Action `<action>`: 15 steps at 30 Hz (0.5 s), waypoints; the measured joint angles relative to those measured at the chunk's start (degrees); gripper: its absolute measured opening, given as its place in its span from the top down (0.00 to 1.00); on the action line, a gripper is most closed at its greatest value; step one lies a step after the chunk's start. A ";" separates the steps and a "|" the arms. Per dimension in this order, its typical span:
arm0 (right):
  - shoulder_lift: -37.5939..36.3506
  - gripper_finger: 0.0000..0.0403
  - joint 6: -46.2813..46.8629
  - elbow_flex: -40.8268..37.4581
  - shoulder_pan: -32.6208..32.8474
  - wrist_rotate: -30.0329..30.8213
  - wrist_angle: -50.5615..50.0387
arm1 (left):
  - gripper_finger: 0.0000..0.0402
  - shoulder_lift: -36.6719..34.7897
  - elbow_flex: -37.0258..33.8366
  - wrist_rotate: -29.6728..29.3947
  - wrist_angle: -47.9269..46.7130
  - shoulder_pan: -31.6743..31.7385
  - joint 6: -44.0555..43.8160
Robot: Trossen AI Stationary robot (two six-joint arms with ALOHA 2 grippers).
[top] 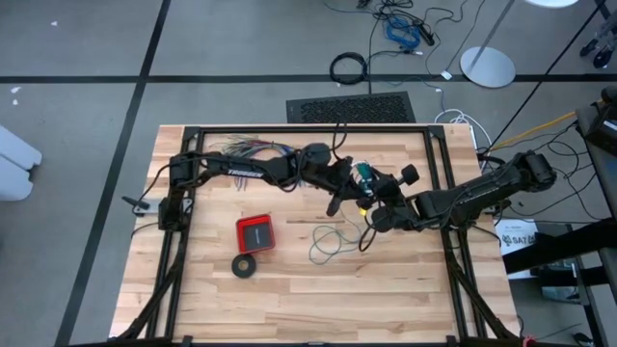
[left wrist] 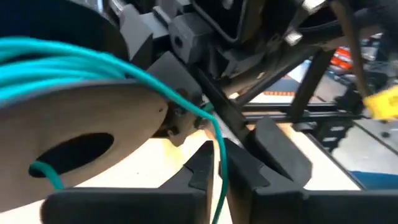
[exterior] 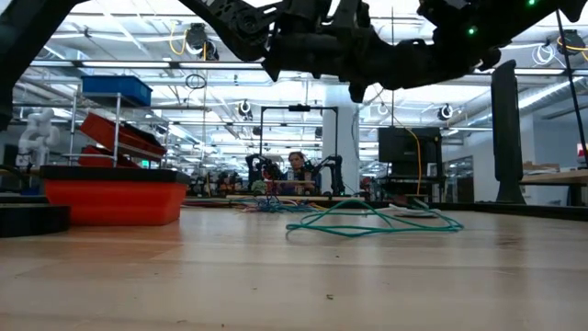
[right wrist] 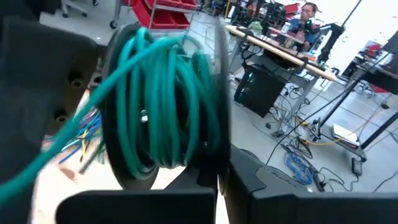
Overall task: Coil cords
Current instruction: Coil the green wire onto the spool
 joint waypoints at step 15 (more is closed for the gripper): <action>-0.16 1.00 3.58 0.07 4.04 9.25 2.32 | 0.76 0.09 -0.20 -5.49 8.28 -2.82 2.99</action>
